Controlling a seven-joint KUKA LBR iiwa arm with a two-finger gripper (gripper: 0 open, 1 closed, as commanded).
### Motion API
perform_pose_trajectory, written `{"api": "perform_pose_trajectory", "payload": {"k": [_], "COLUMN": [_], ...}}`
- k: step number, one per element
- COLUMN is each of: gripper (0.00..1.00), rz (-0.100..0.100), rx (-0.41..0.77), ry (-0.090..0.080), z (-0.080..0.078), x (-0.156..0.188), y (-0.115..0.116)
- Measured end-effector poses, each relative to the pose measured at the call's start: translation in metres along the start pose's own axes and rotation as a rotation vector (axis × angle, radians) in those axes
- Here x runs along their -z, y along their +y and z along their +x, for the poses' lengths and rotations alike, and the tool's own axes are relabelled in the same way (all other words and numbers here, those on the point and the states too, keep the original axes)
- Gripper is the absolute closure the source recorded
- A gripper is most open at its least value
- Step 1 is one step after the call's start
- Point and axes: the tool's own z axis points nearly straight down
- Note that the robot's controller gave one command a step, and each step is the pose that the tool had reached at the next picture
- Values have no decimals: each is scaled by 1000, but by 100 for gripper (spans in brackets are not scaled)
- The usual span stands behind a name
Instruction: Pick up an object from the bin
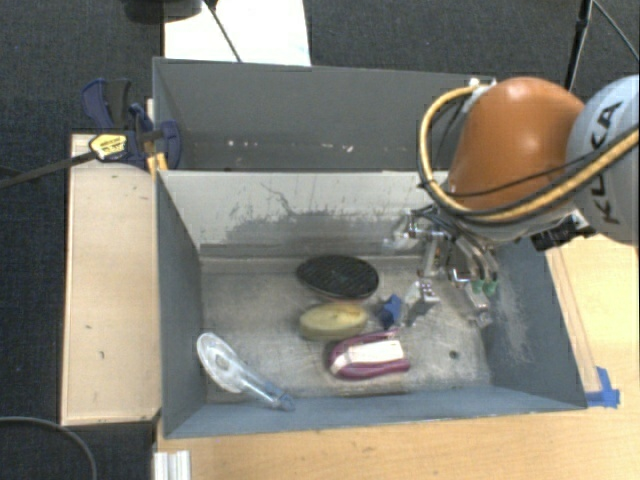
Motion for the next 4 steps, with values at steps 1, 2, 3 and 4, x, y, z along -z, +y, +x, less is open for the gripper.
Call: {"api": "perform_pose_trajectory", "payload": {"k": [1, 2, 3, 4], "gripper": [0, 100, 100, 100], "rz": [5, 3, 1, -4], "rx": [393, 391, 376, 489], "ry": [-23, -41, -8, 7], "z": [-43, -48, -37, -8], "x": [-122, -120, -6, -76], "y": [0, 3, 29, 96]}}
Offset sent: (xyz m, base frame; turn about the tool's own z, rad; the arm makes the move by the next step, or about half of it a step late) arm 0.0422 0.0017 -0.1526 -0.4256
